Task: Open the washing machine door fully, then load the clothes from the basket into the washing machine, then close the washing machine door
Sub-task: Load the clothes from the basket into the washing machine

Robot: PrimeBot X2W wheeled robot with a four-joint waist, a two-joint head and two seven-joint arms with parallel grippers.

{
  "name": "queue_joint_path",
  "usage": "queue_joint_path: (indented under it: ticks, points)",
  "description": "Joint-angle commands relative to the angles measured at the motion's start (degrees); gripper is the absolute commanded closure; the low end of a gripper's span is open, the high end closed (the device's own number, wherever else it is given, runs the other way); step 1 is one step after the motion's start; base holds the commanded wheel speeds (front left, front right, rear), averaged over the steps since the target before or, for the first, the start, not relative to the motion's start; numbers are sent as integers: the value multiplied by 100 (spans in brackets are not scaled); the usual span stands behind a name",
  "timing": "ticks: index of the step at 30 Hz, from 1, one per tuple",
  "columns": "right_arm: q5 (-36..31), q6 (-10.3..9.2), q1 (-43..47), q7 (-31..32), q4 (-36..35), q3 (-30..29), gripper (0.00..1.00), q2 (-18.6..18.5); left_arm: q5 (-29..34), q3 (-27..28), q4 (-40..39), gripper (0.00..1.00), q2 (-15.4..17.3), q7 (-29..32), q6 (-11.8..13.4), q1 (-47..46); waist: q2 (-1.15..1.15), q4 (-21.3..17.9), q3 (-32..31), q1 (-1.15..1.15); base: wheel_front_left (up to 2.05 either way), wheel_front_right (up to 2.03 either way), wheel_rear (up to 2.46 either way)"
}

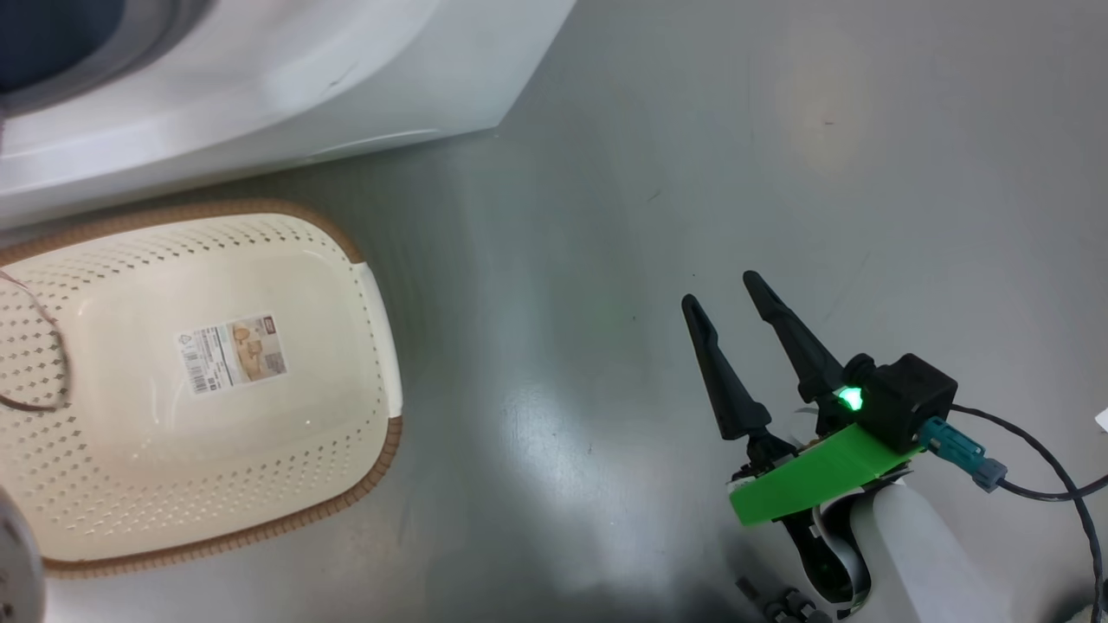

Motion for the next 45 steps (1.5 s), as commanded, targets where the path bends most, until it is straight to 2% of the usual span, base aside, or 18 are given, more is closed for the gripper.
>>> queue_joint_path:
  ticks: [1, 5, 8, 10, 15, 18, 25, 34, 45]
  points:
    - [57, 9, 78, -68, -79, 160, 0, 45, 2, -32, -15, 100, 323, 24, -33, -168, 0, -35, 23, 0, 0, 0, 0]
    - [105, 9, 83, -68, -39, 258, 0, 52, 24, -156, 223, 100, 399, -114, -39, -581, 0, -112, 87, 0, 0, 0, 0]
    - [135, 9, 88, -68, -23, 348, 0, 58, 231, -360, 74, 100, 506, -450, -23, -791, 0, -185, 100, 0, 0, 0, 0]
    - [157, 9, 96, -68, -20, 376, 0, 60, 325, -476, -222, 100, 504, -532, -20, -865, 0, -204, 109, 0, 0, 0, 0]
    - [189, 9, 55, -68, -23, 426, 0, 65, 366, -580, -1747, 100, 471, -543, -9, -702, 0, -237, 206, 0, 0, 0, 0]
    - [197, 9, 41, -69, -1, 439, 0, 67, 333, -542, -1919, 100, 449, -544, 46, -406, 0, -238, 201, 0, 0, 0, 0]
    - [198, 9, 77, -69, 58, 434, 0, 68, 157, -389, -1326, 100, 365, -545, 129, -22, 0, -183, 78, 0, 0, 0, 0]
    - [205, 9, 85, -69, 121, 431, 0, 69, -2, -328, 140, 100, 321, -474, 207, -236, 0, -141, -51, 0, 0, 0, 0]
    - [202, 9, 95, -69, 118, 402, 0, 69, -117, -381, 1204, 100, 388, -296, 188, -559, 0, -156, -137, 0, 0, 0, 0]
